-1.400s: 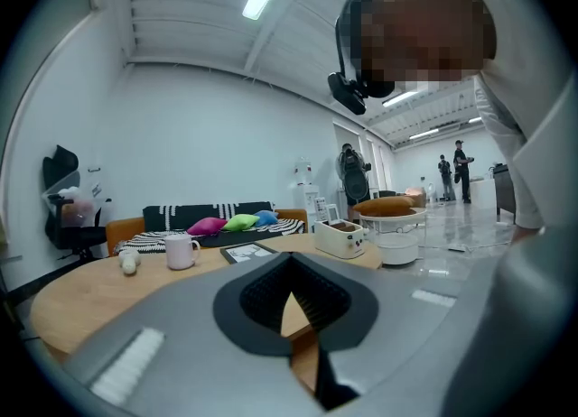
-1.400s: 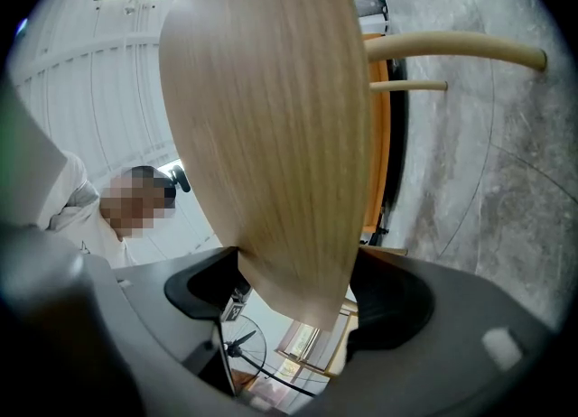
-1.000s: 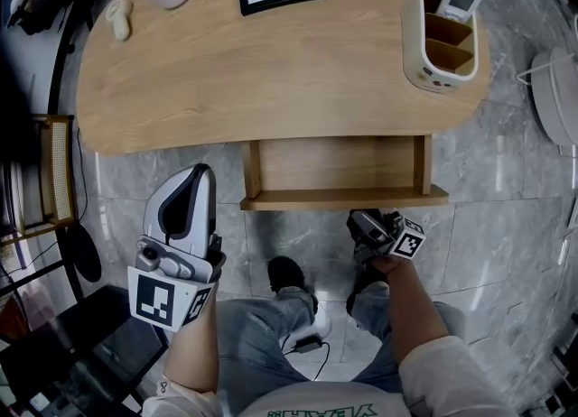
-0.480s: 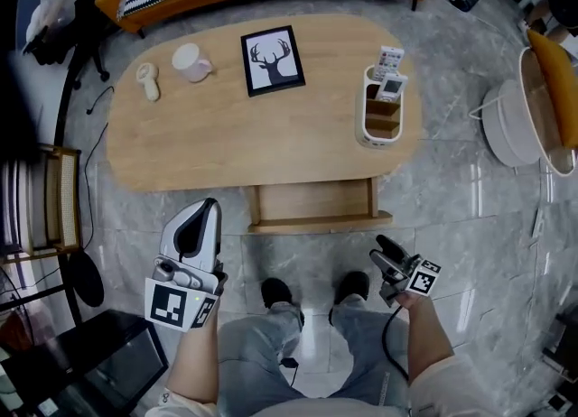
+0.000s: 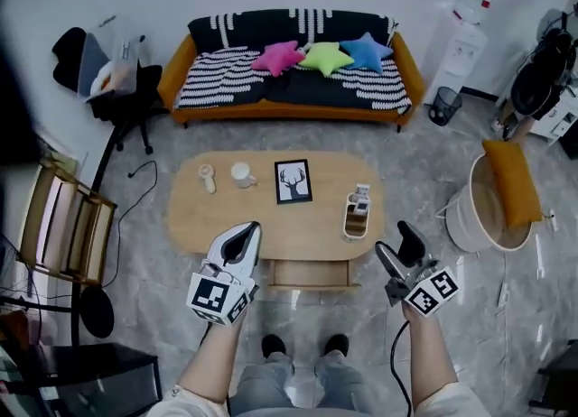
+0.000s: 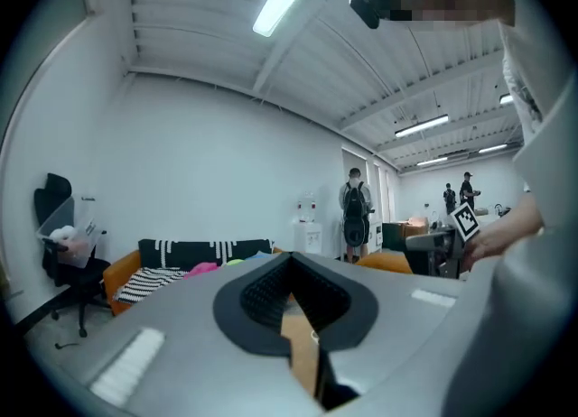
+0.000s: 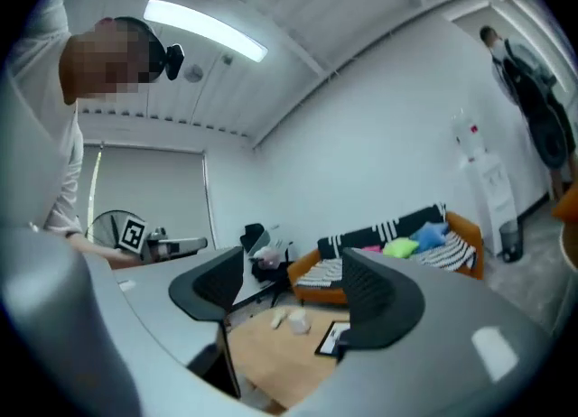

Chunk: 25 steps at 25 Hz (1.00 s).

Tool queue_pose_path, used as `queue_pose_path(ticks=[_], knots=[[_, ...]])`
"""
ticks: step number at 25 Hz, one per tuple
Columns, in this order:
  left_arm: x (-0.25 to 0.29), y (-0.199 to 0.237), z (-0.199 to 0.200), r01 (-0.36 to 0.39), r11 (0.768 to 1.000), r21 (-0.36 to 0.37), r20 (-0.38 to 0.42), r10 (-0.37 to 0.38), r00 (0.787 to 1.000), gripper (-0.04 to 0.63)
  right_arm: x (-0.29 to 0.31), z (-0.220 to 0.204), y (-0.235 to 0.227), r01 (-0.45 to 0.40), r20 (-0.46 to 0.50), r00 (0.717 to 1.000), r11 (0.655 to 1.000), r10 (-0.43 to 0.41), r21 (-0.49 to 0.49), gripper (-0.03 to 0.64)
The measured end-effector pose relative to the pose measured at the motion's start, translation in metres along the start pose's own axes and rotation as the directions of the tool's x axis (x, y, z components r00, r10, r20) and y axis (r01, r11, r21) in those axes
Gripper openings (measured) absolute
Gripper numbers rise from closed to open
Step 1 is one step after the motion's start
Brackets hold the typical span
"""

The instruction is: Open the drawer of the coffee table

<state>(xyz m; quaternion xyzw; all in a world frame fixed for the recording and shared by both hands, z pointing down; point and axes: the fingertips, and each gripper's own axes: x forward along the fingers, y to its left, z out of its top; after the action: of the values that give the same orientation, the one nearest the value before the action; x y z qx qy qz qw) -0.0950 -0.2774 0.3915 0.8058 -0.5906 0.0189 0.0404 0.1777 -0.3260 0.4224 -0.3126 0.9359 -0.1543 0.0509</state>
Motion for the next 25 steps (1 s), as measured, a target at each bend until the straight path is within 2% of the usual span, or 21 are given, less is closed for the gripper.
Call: queue_pose_path(ticks=[2,4,10,14,16,18,25], knots=[[0.003,-0.004,0.047,0.013,1.000,0.003,0.025,-0.014,1.000,-0.002,0.015,0.069,0.021,0.036,0.052,0.998,0.998,-0.034,-0.052,0.314],[0.006,-0.006,0.088,0.019,1.000,0.013,0.050,-0.019,0.999,-0.002,0.027,0.117,0.039,0.067,0.060,0.996,0.993,-0.061,-0.102,0.288],[0.009,-0.016,0.177,0.019,0.998,0.060,0.097,-0.025,0.995,-0.002,0.023,0.203,0.065,0.198,0.042,0.980,0.938,-0.194,-0.286,0.204],[0.006,-0.021,0.205,0.019,0.998,0.054,0.124,-0.026,0.992,-0.002,0.011,0.230,0.064,0.257,0.063,0.966,0.911,-0.250,-0.323,0.113],[0.004,-0.023,0.209,0.015,0.999,0.046,0.120,-0.021,0.993,-0.002,0.005,0.234,0.062,0.272,0.058,0.962,0.902,-0.268,-0.335,0.042],[0.004,-0.023,0.211,0.016,0.999,0.039,0.113,-0.020,0.993,-0.002,0.002,0.236,0.062,0.279,0.048,0.958,0.892,-0.281,-0.356,0.005],[0.001,-0.032,0.214,0.034,0.999,0.020,0.108,-0.036,0.994,-0.002,-0.013,0.237,0.060,0.304,0.044,0.950,0.876,-0.310,-0.374,0.003]])
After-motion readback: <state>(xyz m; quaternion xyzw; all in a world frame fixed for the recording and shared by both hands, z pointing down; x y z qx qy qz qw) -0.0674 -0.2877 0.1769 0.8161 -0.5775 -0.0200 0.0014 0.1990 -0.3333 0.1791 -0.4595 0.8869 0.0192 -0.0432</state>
